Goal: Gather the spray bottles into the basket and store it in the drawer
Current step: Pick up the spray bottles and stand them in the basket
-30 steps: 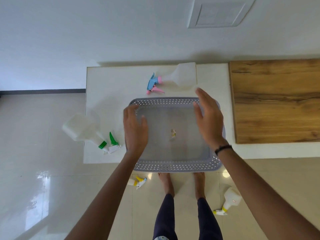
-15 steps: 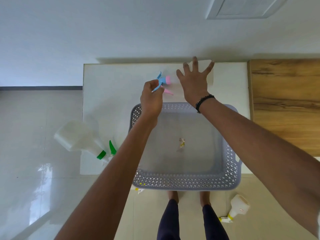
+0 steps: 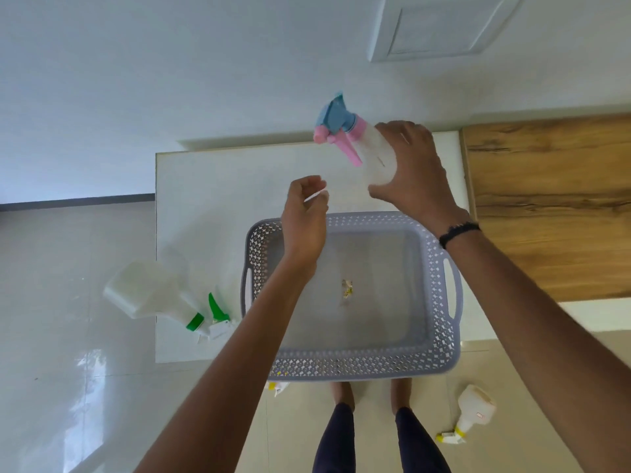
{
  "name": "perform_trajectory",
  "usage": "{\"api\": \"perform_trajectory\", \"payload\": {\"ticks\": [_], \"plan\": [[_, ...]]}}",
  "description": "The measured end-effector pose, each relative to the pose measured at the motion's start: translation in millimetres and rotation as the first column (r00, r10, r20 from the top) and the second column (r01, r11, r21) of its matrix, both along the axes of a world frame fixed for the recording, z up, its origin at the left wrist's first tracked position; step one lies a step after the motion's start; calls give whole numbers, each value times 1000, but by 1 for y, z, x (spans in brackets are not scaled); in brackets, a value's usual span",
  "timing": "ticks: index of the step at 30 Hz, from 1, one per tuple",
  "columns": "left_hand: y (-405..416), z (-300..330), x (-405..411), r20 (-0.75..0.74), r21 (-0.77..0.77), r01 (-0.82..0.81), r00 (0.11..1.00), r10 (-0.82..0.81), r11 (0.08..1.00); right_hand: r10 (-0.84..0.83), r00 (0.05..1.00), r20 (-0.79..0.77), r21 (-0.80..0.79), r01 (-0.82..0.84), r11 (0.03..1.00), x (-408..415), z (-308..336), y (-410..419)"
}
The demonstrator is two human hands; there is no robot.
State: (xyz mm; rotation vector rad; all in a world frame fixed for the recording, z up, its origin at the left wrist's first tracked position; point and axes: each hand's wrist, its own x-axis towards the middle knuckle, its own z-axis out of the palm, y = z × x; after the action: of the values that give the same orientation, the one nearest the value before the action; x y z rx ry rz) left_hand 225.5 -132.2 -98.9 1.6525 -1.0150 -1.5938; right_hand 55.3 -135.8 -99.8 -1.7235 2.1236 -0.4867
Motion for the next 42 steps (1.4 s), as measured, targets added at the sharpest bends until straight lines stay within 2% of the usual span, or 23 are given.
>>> {"api": "perform_trajectory", "payload": {"ticks": [2,5,11,14,19,25,34,39,42], "plan": [[9,13,-9,-27,-42,133,991,-134,990,-24,989,145,-62,33,998,-3,15,25],[31,25,-17,-59,-90,267,960,-273,959,-70,933,354,-62,98,993,-7,31,73],[108,-3,-27,-42,-36,451,891,-453,892,-206,798,567,12,242,970,1,-5,165],[135,-22,-36,41,4,454,890,-454,891,-227,791,567,30,256,966,6,-27,185],[140,-35,-49,223,-1,494,848,-481,870,-197,824,532,-24,248,969,3,-53,184],[125,-49,-58,278,-56,457,861,-426,888,-201,838,508,-42,257,966,-4,-65,166],[118,-67,-53,195,-125,428,895,-400,895,-190,869,458,-97,261,961,0,-75,163],[114,-58,-54,315,-119,491,843,-436,863,-204,868,453,-68,262,963,1,-70,165],[120,-42,-48,319,-125,437,868,-381,891,-257,830,496,-56,326,944,1,-61,181]]}}
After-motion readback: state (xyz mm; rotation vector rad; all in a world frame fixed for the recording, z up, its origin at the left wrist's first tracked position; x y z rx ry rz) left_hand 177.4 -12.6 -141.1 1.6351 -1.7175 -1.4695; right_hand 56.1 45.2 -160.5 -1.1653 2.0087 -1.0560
